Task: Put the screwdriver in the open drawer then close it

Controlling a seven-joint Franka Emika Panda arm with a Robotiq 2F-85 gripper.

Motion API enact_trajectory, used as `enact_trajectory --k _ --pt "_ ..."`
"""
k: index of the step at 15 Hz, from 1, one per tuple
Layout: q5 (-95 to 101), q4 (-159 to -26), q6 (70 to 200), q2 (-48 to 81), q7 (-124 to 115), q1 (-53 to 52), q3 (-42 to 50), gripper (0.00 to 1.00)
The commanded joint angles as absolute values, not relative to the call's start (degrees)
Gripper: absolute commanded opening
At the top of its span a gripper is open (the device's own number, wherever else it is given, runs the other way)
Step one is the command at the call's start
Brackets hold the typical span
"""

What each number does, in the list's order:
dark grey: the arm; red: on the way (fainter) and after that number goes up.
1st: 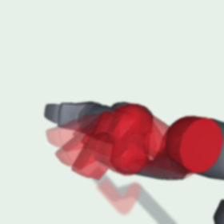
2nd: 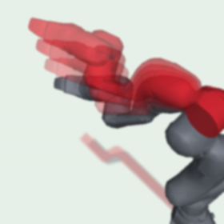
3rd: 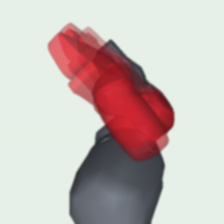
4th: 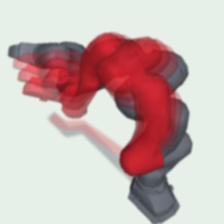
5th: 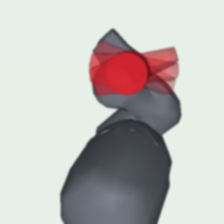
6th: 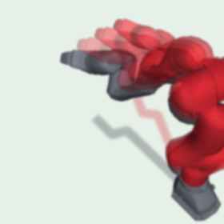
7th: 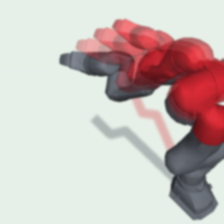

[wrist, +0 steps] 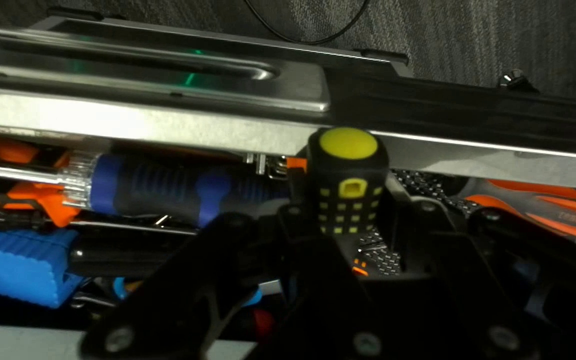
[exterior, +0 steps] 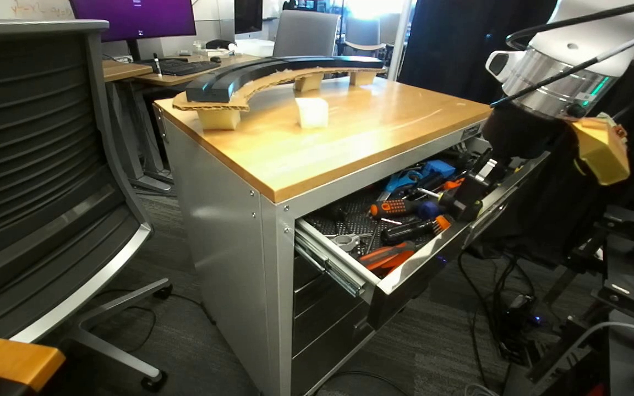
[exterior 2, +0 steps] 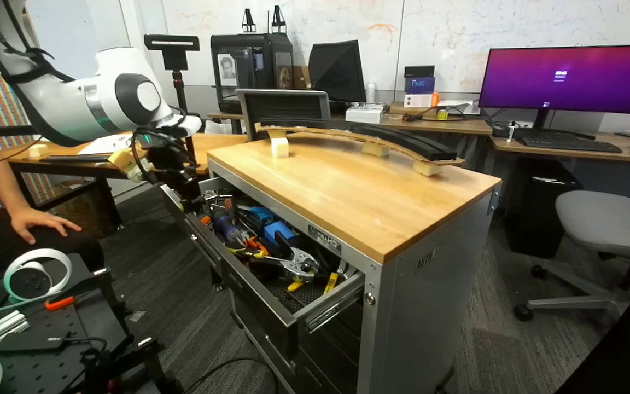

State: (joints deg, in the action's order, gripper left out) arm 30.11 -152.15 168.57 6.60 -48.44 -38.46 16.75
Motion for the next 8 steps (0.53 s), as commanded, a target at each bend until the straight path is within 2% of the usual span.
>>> enact_trajectory --k 1,5,6,7,8 --pt "30.3 -151.5 169.6 5.4 -48.7 -38.7 16.4 0.14" --pt "36.5 -148.1 173.5 7.2 -56.0 -40.2 18.9 0.14" --pt "38.6 -147.1 174.3 7.6 -58.8 -40.6 19.6 0.59" --pt "41.9 -146.0 174.9 8.0 -62.0 -41.2 20.8 0.60" --pt "45.6 -145.0 175.4 8.2 -65.6 -42.0 22.2 0.67"
